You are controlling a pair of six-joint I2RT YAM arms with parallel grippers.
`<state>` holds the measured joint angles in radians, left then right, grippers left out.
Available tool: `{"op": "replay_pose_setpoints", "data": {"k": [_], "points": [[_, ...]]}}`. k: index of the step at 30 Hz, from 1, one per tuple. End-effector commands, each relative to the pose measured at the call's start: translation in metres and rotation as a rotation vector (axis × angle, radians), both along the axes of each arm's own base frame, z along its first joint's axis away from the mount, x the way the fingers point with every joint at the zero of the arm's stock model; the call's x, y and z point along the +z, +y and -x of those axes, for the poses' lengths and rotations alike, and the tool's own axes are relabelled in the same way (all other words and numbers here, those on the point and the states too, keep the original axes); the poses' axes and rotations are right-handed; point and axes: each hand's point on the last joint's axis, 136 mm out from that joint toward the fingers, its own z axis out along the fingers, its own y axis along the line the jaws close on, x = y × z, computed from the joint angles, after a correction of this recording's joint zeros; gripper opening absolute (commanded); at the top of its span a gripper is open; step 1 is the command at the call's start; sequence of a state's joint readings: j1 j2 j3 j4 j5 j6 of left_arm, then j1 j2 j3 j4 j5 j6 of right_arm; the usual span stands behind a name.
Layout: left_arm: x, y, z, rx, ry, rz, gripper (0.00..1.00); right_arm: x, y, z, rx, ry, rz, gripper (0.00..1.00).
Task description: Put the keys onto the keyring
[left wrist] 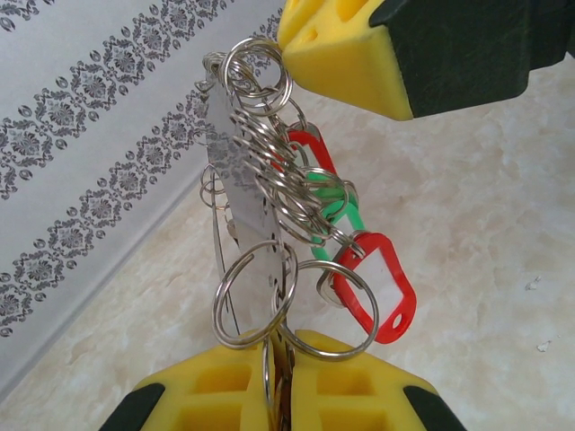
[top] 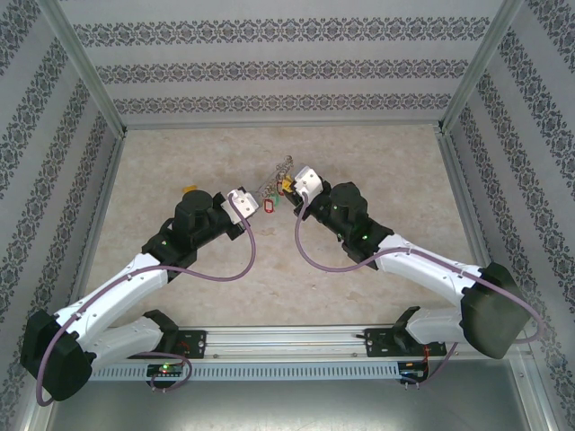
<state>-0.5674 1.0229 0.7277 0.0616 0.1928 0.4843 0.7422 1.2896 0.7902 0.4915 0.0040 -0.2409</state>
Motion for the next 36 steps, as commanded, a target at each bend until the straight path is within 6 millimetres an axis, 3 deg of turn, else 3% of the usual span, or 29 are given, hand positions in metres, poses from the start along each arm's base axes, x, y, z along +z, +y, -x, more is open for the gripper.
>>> {"op": "replay_pose_setpoints", "data": {"k": [1,7,10,14,18,23,30,32,33,36], "points": [[0.044,-0.015,0.005,-0.081,-0.119,0.104,0.00,0.010,0.007,-0.003,-0.011,-0.016,-0.019,0.15],[0.043,-0.016,0.008,-0.092,-0.115,0.111,0.00,0.012,0.007,-0.009,-0.032,-0.017,-0.023,0.16],[0.043,-0.016,0.008,-0.093,-0.117,0.115,0.00,0.011,0.009,-0.012,-0.039,-0.005,-0.036,0.25],[0.044,-0.016,0.008,-0.092,-0.117,0.119,0.00,0.011,0.012,-0.015,-0.041,0.001,-0.049,0.26],[0.042,-0.015,0.007,-0.081,-0.113,0.120,0.00,0.013,0.015,-0.015,-0.028,-0.006,-0.051,0.16],[0.041,-0.012,0.006,-0.058,-0.106,0.125,0.00,0.014,0.014,-0.011,-0.014,-0.019,-0.044,0.16],[0.035,-0.009,0.007,-0.042,-0.100,0.132,0.01,0.013,0.004,0.002,0.040,-0.042,-0.030,0.04],[0.031,-0.006,0.007,-0.026,-0.085,0.140,0.10,0.014,0.000,0.004,0.052,-0.045,-0.027,0.03],[0.029,-0.005,0.008,-0.022,-0.076,0.146,0.23,0.013,-0.003,0.005,0.061,-0.045,-0.025,0.03],[0.029,-0.004,0.014,-0.035,-0.065,0.173,0.48,0.013,-0.007,0.008,0.098,-0.050,-0.007,0.02]]}}
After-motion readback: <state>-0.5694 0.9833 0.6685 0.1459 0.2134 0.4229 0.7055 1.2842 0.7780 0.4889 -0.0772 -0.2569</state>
